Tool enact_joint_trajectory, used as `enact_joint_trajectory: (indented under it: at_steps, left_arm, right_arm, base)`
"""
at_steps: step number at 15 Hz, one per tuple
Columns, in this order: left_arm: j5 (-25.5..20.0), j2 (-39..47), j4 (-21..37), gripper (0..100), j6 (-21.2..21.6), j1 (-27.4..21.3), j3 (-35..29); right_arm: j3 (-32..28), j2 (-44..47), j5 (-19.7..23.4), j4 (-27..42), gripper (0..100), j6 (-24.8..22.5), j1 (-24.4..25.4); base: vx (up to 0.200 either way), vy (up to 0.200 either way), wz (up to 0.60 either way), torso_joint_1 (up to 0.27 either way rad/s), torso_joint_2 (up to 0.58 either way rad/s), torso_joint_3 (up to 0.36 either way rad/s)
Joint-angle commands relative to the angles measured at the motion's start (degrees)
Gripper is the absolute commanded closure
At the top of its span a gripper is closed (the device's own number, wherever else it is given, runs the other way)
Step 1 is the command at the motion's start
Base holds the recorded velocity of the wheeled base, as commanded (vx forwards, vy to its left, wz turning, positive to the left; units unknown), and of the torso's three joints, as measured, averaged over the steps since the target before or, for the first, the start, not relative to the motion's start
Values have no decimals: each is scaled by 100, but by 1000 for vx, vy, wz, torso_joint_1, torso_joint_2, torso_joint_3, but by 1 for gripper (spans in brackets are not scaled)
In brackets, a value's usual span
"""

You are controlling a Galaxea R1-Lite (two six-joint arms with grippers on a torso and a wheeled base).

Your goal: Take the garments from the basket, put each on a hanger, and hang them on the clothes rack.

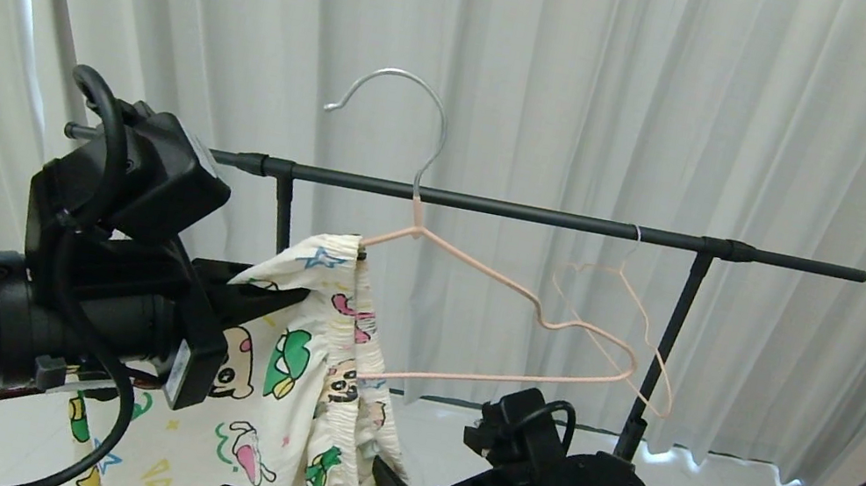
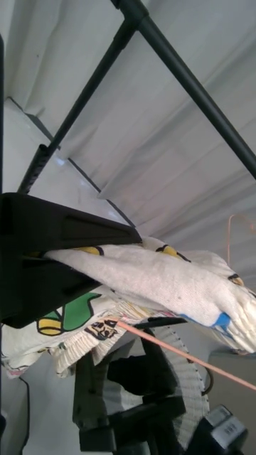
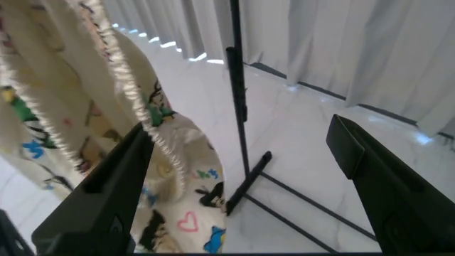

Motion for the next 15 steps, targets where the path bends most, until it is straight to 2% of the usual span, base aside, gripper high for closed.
enact_joint_trajectory:
  at_steps: [1,3,5,8,12,15]
  left_arm:
    - [5,18,-1,100,-3,7,-6]
    - [93,27,-1,100,-117,253,29]
    - [287,1,-1,100,-135,394,152]
    - [287,-79,-63,100,-135,631,302]
    - [304,-87,-863,100,-117,869,908]
    - [383,-149,-1153,100,-100,895,1163]
  right_arm:
    - [42,143,-68,-2,0,-122,17]
    - [156,231,-349,-2,0,-316,-158]
    - [367,231,-393,-19,0,-571,-431]
    - [481,231,-402,-265,0,-896,-1011]
    - [754,222,-375,-670,0,-1344,-1881]
    - [877,108,-323,-837,0,-1423,-2197]
  base:
    - [0,0,0,0,0,0]
    - [0,0,0,0,0,0]
    - [0,0,0,0,0,0]
    - [0,0,0,0,0,0]
    - [0,0,0,0,0,0]
    - [0,0,0,0,0,0]
